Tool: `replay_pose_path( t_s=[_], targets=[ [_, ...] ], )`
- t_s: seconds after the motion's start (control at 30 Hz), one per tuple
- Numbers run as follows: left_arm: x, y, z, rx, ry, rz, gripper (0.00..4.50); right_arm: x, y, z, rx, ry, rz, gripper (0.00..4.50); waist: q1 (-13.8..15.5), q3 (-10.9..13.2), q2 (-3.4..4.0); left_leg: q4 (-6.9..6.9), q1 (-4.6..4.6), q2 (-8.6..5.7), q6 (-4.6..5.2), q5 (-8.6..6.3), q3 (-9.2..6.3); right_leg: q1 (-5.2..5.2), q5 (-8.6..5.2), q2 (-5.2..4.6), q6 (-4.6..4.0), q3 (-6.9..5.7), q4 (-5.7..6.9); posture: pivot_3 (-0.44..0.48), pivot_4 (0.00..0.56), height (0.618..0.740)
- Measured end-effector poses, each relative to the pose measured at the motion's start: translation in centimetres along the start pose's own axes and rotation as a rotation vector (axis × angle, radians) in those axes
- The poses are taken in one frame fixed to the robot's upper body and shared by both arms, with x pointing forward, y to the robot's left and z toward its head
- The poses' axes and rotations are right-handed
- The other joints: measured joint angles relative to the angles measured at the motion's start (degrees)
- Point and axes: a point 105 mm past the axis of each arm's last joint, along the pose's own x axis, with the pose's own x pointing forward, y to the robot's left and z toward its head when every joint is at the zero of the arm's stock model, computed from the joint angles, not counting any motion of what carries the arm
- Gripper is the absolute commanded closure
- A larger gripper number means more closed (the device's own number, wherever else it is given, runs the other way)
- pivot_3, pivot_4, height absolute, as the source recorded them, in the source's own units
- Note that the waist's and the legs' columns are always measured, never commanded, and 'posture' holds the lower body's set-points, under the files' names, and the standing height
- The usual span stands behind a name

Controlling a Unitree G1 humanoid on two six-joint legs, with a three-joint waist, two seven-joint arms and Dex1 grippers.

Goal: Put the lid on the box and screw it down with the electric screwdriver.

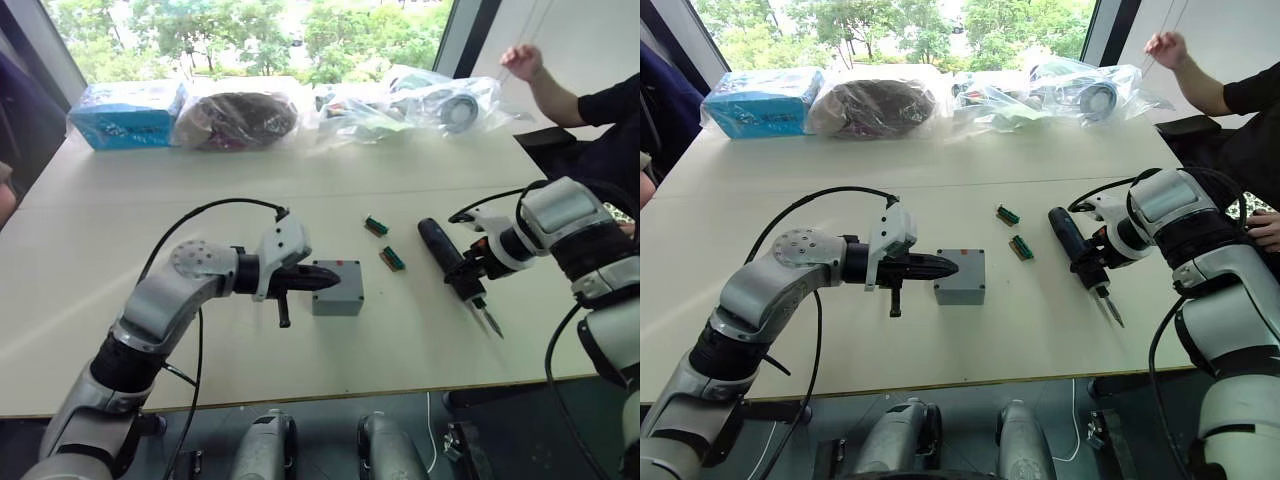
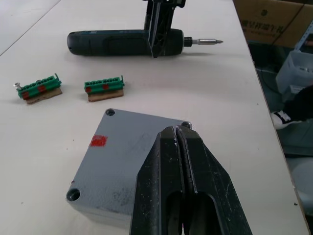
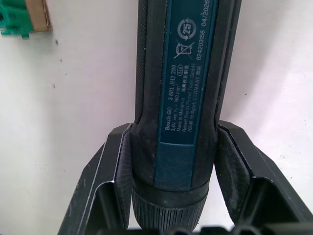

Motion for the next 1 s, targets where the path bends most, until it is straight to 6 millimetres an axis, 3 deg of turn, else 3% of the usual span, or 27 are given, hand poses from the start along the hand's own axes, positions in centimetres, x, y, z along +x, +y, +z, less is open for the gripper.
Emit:
replay_pose_path(
  t_s=[0.1,0.17,0.27,0.3,0.43,0.5,0.6,0.77,1.0],
  targets=[
    [-0.7,0.9,-0.5,-0.018,0.014,0.019,4.50,-1.1,-0.5,2.2,-0.079,-0.219,-0.038,2.69,0.18,0.08,0.13,-0.13,-0.08,0.00,-0.01,0.01,-0.01,-0.13,-0.01,0.01,0.00,-0.01,0.04,0.000,0.150,0.740],
    [-1.1,1.3,-0.6,-0.022,0.021,0.030,4.50,-2.2,0.2,3.9,-0.139,-0.427,-0.032,2.69,0.34,0.10,0.15,-0.17,-0.12,-0.01,-0.02,0.01,0.00,-0.16,-0.04,0.06,0.03,-0.01,0.02,0.000,0.150,0.740],
    [-1.2,1.7,-0.4,-0.027,0.018,0.023,4.50,-4.2,4.5,5.9,-0.198,-0.808,0.096,2.69,0.25,0.11,0.15,-0.19,-0.13,0.02,-0.04,0.03,-0.03,-0.16,-0.05,0.13,0.04,-0.01,0.00,0.000,0.150,0.740],
    [-1.0,1.8,-0.1,-0.021,0.013,0.015,4.50,-5.2,6.3,5.8,-0.221,-0.923,0.148,2.69,0.28,0.12,0.19,-0.20,-0.13,0.03,-0.05,0.03,-0.04,-0.16,-0.05,0.12,0.04,0.00,0.00,0.000,0.150,0.740],
    [-1.2,1.9,-0.4,-0.039,0.018,-0.001,4.50,-8.3,10.4,4.7,-0.241,-1.180,0.258,2.69,0.52,0.10,0.15,-0.08,-0.09,0.05,-0.05,0.03,-0.13,-0.02,-0.05,0.08,0.05,-0.04,0.02,0.000,0.150,0.740],
    [-1.0,2.0,-0.3,-0.044,0.018,-0.018,4.50,-8.9,12.7,3.7,-0.244,-1.276,0.324,2.69,0.51,0.10,0.14,-0.07,-0.08,0.05,-0.05,0.03,-0.15,0.00,-0.05,0.08,0.05,-0.03,0.03,0.000,0.150,0.740],
    [-0.6,1.6,0.2,-0.019,0.020,-0.066,4.50,-8.0,14.8,2.6,-0.228,-1.310,0.369,2.69,0.41,0.10,0.15,-0.05,-0.05,0.03,-0.05,0.03,-0.14,0.03,-0.04,0.08,0.04,-0.02,0.05,0.000,0.150,0.740],
    [0.5,1.5,-0.2,-0.012,0.035,-0.098,4.50,-6.2,15.1,1.9,-0.182,-1.313,0.329,2.69,0.19,0.11,0.17,-0.06,-0.04,-0.01,-0.05,0.03,-0.12,0.00,-0.05,0.10,0.04,-0.01,0.07,0.000,0.150,0.740],
    [1.9,1.6,-1.7,0.064,0.098,-0.098,4.50,-5.8,15.8,2.2,-0.229,-1.340,0.307,2.69,0.21,0.11,0.16,-0.06,-0.01,-0.01,-0.05,0.03,-0.12,-0.01,-0.05,0.17,0.03,-0.01,0.07,0.000,0.150,0.740]
  ],
)
